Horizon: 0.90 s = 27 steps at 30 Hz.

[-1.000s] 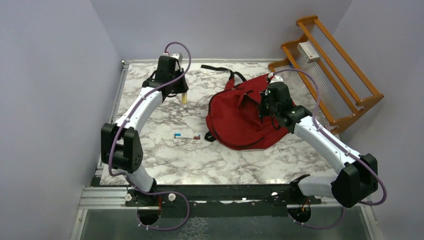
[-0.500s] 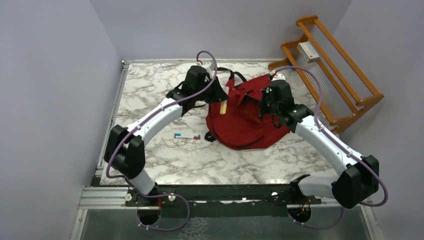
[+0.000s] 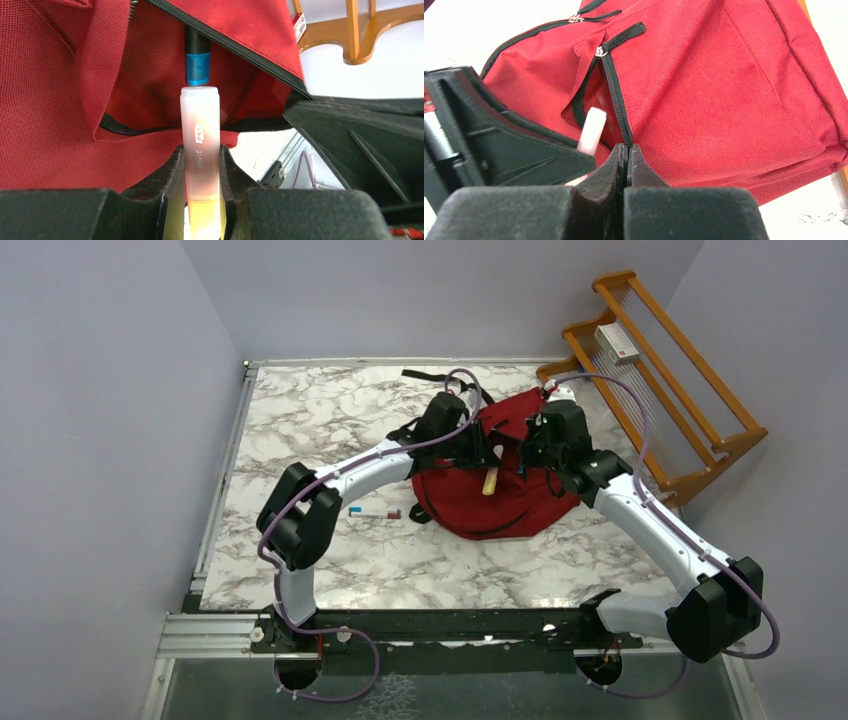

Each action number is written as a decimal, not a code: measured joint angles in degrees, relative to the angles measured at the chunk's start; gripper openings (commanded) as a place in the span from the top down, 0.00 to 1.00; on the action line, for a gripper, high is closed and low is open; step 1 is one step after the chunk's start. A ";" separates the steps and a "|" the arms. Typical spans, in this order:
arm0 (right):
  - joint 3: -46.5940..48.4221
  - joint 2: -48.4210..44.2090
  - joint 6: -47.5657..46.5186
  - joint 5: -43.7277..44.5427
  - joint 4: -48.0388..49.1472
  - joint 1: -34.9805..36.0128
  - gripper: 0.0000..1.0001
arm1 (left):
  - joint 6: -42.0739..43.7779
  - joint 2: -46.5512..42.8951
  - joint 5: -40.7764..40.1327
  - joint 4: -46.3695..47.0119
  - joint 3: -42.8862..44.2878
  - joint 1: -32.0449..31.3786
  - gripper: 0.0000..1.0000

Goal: Pack the student bag
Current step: Place the stationery in the student bag.

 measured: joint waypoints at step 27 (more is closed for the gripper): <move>-4.31 -3.37 2.91 -3.96 2.08 -0.07 1.00 | -14.53 15.50 -2.91 10.16 13.14 0.09 0.89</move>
